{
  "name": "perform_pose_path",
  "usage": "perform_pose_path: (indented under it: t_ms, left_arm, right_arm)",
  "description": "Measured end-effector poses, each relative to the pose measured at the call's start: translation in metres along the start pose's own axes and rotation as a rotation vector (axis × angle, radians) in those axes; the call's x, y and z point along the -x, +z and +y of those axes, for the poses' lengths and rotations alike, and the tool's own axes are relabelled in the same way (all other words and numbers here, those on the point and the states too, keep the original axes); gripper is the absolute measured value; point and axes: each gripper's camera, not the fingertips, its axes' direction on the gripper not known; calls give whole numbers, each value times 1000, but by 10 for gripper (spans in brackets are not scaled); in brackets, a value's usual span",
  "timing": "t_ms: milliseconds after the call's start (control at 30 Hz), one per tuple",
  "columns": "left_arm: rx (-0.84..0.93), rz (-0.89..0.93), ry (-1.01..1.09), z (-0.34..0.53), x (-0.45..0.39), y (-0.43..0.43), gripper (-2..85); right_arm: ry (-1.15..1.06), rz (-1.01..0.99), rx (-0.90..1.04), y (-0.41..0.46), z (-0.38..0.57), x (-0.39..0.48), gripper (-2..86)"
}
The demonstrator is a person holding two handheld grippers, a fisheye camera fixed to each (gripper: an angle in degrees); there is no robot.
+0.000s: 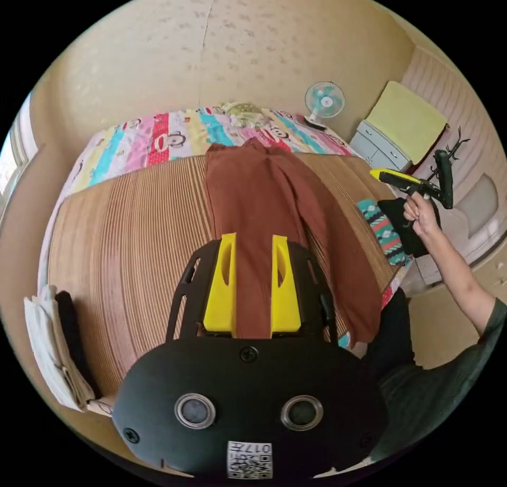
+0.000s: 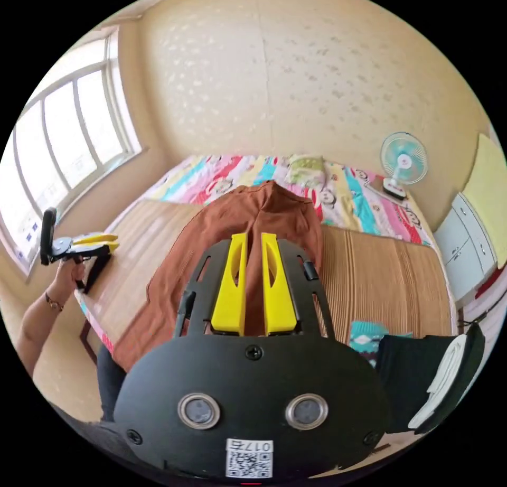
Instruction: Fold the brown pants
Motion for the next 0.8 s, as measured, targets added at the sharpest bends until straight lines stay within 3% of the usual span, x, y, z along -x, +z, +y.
perform_pose_path:
  t_ms: [133,300,500,667,800]
  left_arm:
    - [61,101,-191,149,1,64,110]
    - [-30,52,-404,265,-19,32,115]
    - [-8,-83,-374,239,-10,14,132]
    - [107,96,-428,202,1,48,165]
    - [146,-55,-410,192,-35,47,120]
  right_arm:
    - [59,-103,290,90,174,14,63]
    - [211,-137,309,64,283,35,65]
    - [293,-100,233,24,295,34,67]
    - [327,-122,207,5,271,13,64]
    - [336,-114,156,-23,265,2,64]
